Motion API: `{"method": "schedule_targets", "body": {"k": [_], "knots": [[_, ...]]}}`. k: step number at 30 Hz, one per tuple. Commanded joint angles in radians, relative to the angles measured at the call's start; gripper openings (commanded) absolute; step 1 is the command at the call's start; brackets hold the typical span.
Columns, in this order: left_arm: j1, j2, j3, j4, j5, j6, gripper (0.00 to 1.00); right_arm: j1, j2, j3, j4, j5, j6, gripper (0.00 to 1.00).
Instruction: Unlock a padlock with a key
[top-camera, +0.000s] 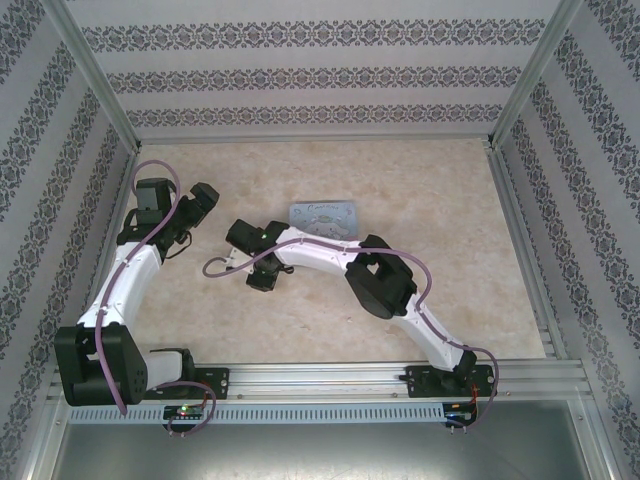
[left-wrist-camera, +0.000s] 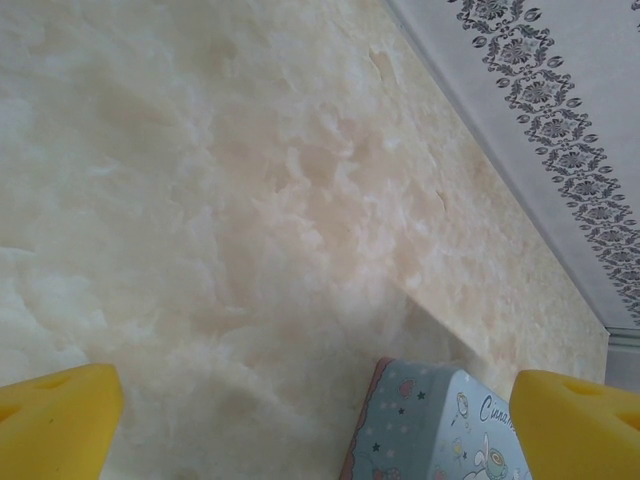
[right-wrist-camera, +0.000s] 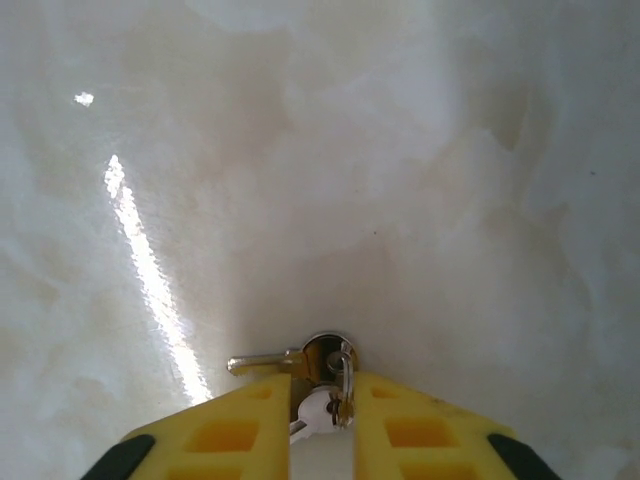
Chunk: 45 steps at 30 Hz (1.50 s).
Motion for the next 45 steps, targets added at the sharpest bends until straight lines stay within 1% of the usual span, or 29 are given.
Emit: {"method": "schedule_targets", "body": {"k": [1,4,7,12,16,18,23,29,32,38,42,45], "knots": [[0.013,-0.016,-0.010,0.001,0.020,-0.016,0.99,-0.014,0.018,-0.039,-0.020,-0.051,0.015,0.14],[0.013,-0.016,-0.014,0.009,0.030,-0.016,0.99,-0.025,0.001,-0.055,-0.009,-0.080,0.027,0.05],[0.013,-0.014,-0.019,0.018,0.039,-0.014,0.99,-0.034,-0.020,-0.073,0.007,-0.100,0.045,0.00],[0.013,-0.004,-0.030,0.024,0.050,-0.011,1.00,-0.051,-0.063,-0.101,0.034,-0.152,0.084,0.00],[0.013,-0.015,-0.059,0.025,0.005,-0.041,1.00,-0.072,-0.117,-0.142,0.087,-0.205,0.143,0.00],[0.013,-0.016,-0.063,0.025,0.008,-0.047,1.00,-0.083,-0.146,-0.166,0.118,-0.223,0.177,0.00],[0.012,0.015,-0.065,0.056,0.096,-0.052,1.00,-0.111,-0.214,-0.214,0.177,-0.256,0.264,0.00],[-0.006,0.060,-0.096,0.164,0.211,-0.086,1.00,-0.152,-0.296,-0.246,0.218,-0.262,0.388,0.00],[-0.034,0.083,-0.106,0.223,0.253,-0.100,1.00,-0.189,-0.339,-0.257,0.231,-0.265,0.479,0.00],[-0.128,0.129,-0.128,0.374,0.308,-0.123,1.00,-0.286,-0.439,-0.339,0.304,-0.280,0.685,0.00],[-0.210,0.177,-0.136,0.507,0.324,-0.145,0.94,-0.338,-0.469,-0.366,0.321,-0.278,0.794,0.00],[-0.269,0.222,-0.130,0.585,0.320,-0.164,0.86,-0.365,-0.477,-0.384,0.333,-0.283,0.872,0.00]]}}
